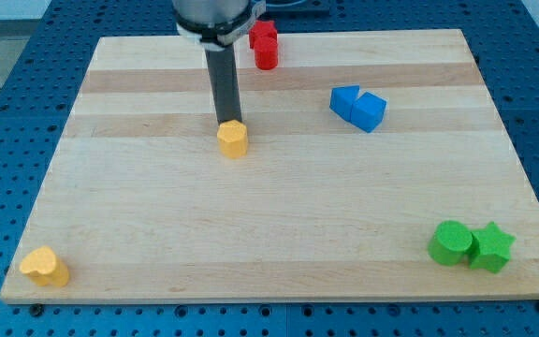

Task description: Slide the yellow hexagon into the yellow heart

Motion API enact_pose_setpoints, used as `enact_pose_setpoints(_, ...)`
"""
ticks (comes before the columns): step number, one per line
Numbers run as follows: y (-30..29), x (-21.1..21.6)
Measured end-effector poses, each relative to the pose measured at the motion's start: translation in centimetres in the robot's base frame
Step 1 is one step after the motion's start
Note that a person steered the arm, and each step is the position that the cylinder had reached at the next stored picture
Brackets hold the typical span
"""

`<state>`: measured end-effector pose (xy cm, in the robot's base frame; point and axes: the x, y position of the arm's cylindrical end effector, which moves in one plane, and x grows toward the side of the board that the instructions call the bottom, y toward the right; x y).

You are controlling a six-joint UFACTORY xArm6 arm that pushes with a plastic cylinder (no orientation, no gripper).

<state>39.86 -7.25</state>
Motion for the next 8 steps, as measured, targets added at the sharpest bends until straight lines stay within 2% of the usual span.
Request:
enact_pose_setpoints(3,2.2,6.5)
enact_pose_setpoints(5,6.1,7.9)
enact_pose_setpoints(6,6.6,10.4)
enact_pose_setpoints(7,5.3,12.2)
enact_pose_setpoints(8,3.0,12.0)
